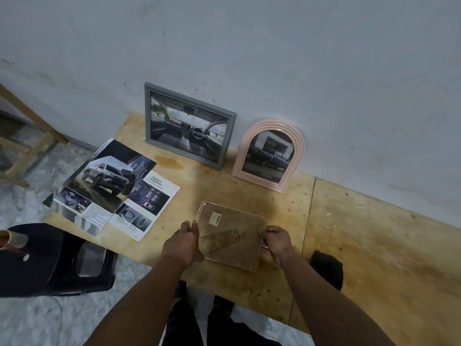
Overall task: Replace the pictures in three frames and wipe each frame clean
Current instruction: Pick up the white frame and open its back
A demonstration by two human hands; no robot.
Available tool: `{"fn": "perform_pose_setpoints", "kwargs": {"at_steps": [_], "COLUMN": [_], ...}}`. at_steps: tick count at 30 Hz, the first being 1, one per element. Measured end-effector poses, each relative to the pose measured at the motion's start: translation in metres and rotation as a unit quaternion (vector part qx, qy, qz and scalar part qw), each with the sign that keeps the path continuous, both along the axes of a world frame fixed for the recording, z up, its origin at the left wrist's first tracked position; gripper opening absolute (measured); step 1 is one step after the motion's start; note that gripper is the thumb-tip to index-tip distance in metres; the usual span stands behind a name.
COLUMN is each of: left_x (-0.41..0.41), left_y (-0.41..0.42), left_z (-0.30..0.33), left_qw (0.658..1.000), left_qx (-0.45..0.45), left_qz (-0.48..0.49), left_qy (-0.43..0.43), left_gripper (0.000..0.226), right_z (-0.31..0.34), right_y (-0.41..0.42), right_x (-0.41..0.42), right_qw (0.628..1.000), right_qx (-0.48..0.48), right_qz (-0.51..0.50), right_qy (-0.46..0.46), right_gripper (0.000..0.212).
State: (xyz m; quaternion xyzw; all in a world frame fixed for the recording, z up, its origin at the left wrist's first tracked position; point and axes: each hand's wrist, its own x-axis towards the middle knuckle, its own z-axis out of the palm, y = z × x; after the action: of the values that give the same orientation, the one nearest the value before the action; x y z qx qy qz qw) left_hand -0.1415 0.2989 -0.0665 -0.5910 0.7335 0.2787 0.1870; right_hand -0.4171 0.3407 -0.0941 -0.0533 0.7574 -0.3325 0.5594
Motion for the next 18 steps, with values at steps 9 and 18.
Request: {"fn": "perform_pose_setpoints", "kwargs": {"at_steps": [9, 18], "left_x": [-0.006, -0.004], "left_y": [0.000, 0.002], "left_z": [0.000, -0.004], "left_qw": [1.000, 1.000], "left_qx": [0.017, 0.001], "left_qz": [0.021, 0.012], "left_qy": [-0.002, -0.001], "left_gripper": [0.127, 0.110], "right_z": [-0.011, -0.002], "right_y": [0.007, 0.013], "right_x": [-0.006, -0.012], "right_qw": [0.999, 0.998], "right_qx": [0.011, 0.015], "right_qz": [-0.006, 0.017], "right_qy": [0.046, 0.061], "right_gripper": [0.010, 0.009]}}
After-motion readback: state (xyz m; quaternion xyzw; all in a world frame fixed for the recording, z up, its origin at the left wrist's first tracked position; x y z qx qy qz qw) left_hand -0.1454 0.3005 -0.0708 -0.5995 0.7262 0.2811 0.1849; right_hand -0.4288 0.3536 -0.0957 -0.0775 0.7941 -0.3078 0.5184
